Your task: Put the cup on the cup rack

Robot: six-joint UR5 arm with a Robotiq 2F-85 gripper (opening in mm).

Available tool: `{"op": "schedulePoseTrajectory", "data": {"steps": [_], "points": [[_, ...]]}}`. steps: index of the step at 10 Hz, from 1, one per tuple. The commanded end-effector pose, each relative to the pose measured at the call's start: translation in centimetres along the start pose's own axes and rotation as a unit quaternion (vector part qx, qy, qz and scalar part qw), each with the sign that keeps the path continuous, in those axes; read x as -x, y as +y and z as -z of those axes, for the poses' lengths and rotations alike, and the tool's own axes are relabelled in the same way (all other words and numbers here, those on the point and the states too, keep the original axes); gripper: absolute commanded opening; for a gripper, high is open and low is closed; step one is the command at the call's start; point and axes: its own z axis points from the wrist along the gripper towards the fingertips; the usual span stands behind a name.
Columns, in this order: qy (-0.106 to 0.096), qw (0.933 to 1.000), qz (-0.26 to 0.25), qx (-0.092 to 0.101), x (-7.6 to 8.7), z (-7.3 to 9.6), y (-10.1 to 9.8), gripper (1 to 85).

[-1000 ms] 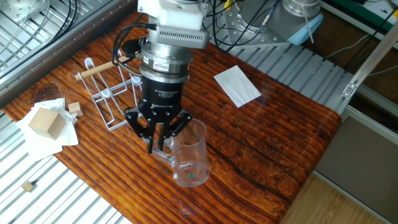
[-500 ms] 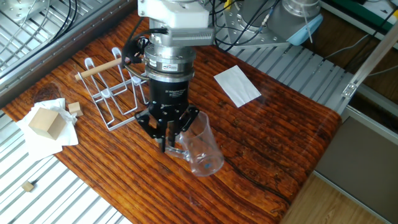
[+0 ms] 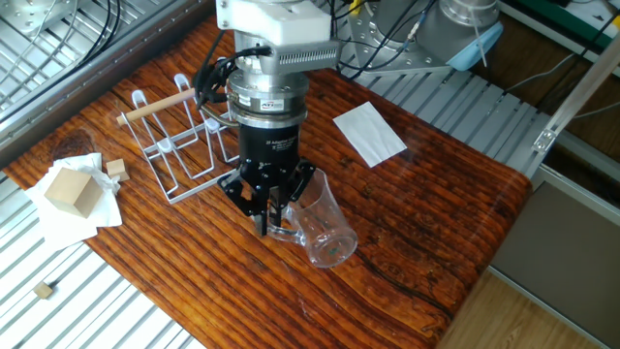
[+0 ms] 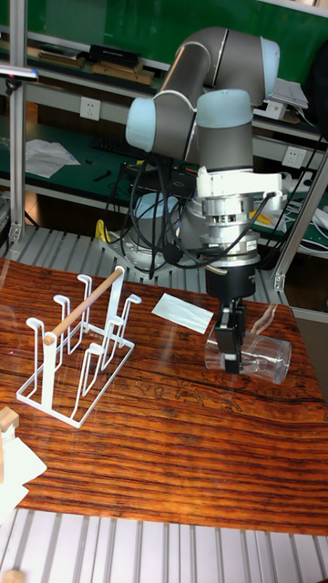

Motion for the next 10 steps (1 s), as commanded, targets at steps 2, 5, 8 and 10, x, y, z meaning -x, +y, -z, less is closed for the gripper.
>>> {"op": "schedulePoseTrajectory", "data": {"steps": [2, 5, 8, 10], "points": [[0.005, 1.0000, 0.000, -0.002, 0.4, -0.2, -0.3, 1.0], [-0.030, 0.9995, 0.001, -0.002, 2.2, 0.2, -0.4, 1.0], [-0.028, 0.9996, 0.004, -0.007, 2.2, 0.0, -0.8, 1.0], [-0.029, 0.9995, 0.003, -0.006, 2.3, 0.0, -0.7, 1.0]]}}
